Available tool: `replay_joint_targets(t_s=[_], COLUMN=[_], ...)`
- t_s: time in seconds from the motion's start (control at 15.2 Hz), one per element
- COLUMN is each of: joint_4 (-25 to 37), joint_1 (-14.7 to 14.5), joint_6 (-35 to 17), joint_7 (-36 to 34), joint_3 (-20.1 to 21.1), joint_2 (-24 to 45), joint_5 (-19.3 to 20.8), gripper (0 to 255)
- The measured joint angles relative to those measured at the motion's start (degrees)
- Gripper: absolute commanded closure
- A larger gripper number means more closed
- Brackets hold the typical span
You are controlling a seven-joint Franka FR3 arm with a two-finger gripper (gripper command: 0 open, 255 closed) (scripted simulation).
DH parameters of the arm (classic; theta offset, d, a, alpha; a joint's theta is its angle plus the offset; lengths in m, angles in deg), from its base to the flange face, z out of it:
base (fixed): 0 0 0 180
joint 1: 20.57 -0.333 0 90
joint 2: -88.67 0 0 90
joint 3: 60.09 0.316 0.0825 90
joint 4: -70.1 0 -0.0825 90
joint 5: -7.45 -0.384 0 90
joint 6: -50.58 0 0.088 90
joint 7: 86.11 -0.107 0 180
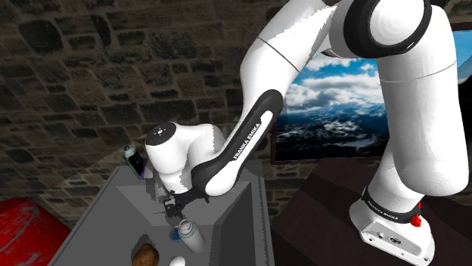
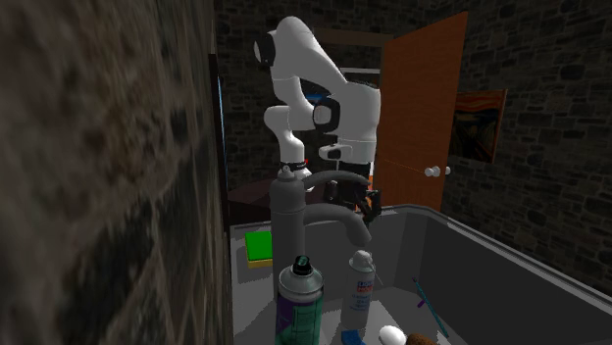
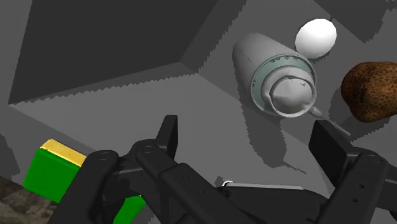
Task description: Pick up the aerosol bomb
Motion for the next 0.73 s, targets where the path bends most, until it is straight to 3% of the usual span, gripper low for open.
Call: replay_joint_targets(t_s=[0.33,0.73], joint_4=[10.4,13.0], joint_1=[-6.8,-8.7], joint_6=[1.9,0.2], joint_7=[-5.1,-6.7], joint_3=[-4.0,-6.0], joint_2=[10.5,15.0], joint_5=[4.7,6.9], gripper=[0,0])
